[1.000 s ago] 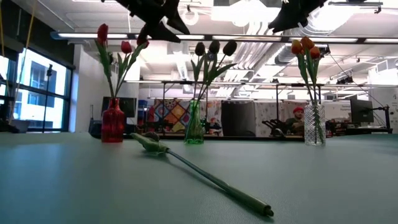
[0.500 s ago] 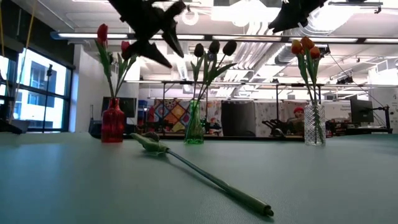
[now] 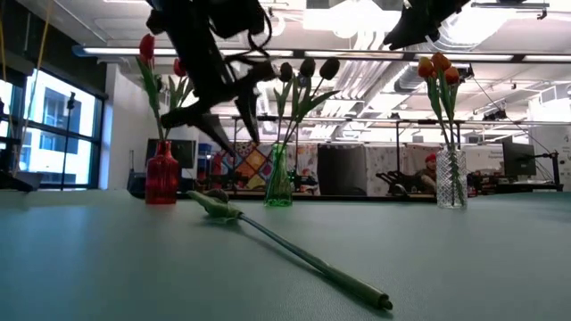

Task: Sort flowers into vase by color
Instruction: Put the black tulip into the green vase

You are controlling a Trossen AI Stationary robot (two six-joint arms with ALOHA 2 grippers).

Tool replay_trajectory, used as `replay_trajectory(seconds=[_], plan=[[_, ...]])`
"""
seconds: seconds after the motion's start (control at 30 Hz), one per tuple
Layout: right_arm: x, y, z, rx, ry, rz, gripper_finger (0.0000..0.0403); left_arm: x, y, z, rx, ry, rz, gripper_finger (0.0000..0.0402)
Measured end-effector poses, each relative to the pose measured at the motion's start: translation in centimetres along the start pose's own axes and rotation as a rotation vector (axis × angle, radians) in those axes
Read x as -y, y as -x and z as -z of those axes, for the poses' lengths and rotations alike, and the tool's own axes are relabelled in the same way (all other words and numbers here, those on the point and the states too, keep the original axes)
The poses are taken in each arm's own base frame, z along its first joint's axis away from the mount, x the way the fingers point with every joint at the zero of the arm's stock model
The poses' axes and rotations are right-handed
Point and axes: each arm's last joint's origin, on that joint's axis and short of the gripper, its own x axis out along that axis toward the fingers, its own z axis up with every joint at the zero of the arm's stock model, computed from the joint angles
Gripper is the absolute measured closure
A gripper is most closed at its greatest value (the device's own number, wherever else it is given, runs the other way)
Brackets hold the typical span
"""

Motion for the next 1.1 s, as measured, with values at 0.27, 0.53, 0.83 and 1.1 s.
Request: replay_trajectory(seconds=[0.27, 0.53, 0.83, 1.1], plan=[[0.0, 0.0, 0.0, -0.001, -0.01, -0.001, 0.0199, 0.0, -2.3, 0.7, -0.062, 0.039, -0.029, 0.022], [-0.1, 0.0, 0.5, -0.055, -0.062, -0.013, 0.0199, 0.1, -2.4, 0.9, -0.087, 0.063, -0.019, 0.022], [-0.2, 0.0, 0.6, -0.063, -0.085, -0.032, 0.0199, 0.5, -0.8, 1.9, -0.035, 0.097, -0.011, 0.022], [-0.3, 0.0, 0.6, -0.058, -0.129, -0.059, 0.0199, 1.0, -1.5, 4.9, -0.06, 0.215, -0.038, 0.022]])
